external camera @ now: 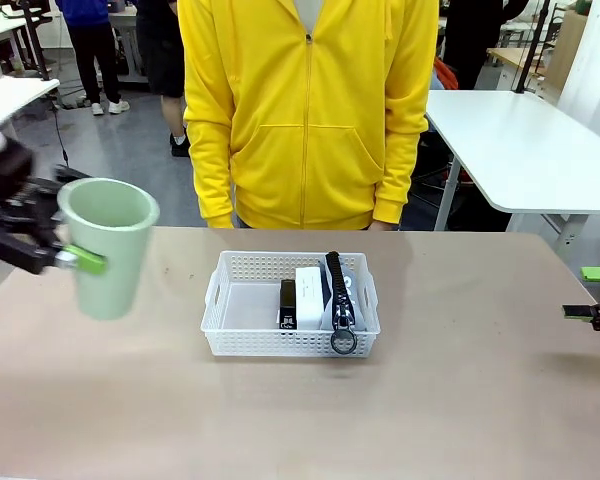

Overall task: Efficiently arrange items inside the basket to fit them all.
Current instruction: Pick up the Reusable plastic cup and place it inside the Organizing basket.

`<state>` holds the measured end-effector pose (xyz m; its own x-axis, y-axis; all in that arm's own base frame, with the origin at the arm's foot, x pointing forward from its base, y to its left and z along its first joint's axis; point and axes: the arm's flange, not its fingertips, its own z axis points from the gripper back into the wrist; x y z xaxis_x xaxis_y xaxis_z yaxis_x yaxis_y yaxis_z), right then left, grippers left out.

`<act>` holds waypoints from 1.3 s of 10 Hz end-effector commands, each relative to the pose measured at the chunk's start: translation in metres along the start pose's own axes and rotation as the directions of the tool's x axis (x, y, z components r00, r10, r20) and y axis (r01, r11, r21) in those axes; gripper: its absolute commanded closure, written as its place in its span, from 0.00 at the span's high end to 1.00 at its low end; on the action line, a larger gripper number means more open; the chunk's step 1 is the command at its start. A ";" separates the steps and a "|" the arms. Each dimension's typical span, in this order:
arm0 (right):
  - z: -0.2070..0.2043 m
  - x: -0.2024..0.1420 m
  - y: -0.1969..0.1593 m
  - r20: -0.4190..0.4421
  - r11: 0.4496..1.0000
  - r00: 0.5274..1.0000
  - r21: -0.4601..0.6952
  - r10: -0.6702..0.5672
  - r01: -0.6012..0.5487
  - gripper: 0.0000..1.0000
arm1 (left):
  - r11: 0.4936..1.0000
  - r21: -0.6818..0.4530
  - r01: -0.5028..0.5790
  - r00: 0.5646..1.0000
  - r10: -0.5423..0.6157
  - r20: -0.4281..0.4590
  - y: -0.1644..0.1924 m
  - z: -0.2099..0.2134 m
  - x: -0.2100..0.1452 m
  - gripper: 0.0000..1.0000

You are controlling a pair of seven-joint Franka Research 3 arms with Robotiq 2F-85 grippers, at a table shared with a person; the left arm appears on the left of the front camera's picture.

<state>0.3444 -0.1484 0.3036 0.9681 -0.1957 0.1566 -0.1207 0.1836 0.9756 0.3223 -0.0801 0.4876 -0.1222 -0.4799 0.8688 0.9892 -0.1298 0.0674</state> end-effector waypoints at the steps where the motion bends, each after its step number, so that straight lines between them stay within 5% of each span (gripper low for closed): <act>1: 0.002 -0.003 0.002 -0.011 1.000 1.000 0.005 0.017 -0.017 1.00 | 0.997 -0.076 -0.024 1.000 0.023 -0.005 0.040 -0.038 0.001 0.92; 3: 0.002 -0.003 0.002 -0.011 1.000 1.000 0.005 0.017 -0.017 1.00 | 0.993 -0.103 -0.055 0.998 0.054 -0.016 0.062 -0.070 0.003 0.92; 4: 0.002 -0.003 0.002 -0.011 1.000 1.000 0.005 0.017 -0.017 1.00 | 0.990 -0.106 -0.090 0.994 0.096 0.055 0.068 -0.062 0.007 0.92; 5: 0.002 -0.003 0.002 -0.011 1.000 1.000 0.005 0.017 -0.017 1.00 | 0.993 -0.119 -0.021 1.000 0.018 -0.021 0.043 -0.077 0.000 0.92; 9: 0.002 -0.003 0.002 -0.011 1.000 1.000 0.005 0.017 -0.017 1.00 | 0.991 -0.127 -0.036 0.999 0.034 -0.016 0.053 -0.079 -0.001 0.92; 10: 0.002 -0.003 0.002 -0.011 1.000 1.000 0.005 0.017 -0.017 1.00 | 0.969 0.050 -0.243 0.969 0.239 0.067 0.062 -0.092 0.008 0.92; 11: 0.002 -0.003 0.002 -0.011 1.000 1.000 0.005 0.017 -0.017 1.00 | 0.887 0.167 -0.430 0.901 0.411 0.141 0.069 -0.103 0.019 0.92; 12: 0.002 -0.003 0.002 -0.011 1.000 1.000 0.005 0.017 -0.017 1.00 | 0.746 0.198 -0.636 0.768 0.586 0.258 0.078 -0.108 0.029 0.92; 13: 0.002 -0.003 0.002 -0.011 1.000 1.000 0.005 0.017 -0.017 1.00 | 0.634 0.261 -0.728 0.685 0.662 0.304 0.087 -0.112 0.033 0.92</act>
<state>0.3444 -0.1485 0.3036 0.9680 -0.1958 0.1567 -0.1208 0.1837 0.9755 0.3925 -0.1818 0.4587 0.4091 -0.3721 0.8332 0.9043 0.2875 -0.3156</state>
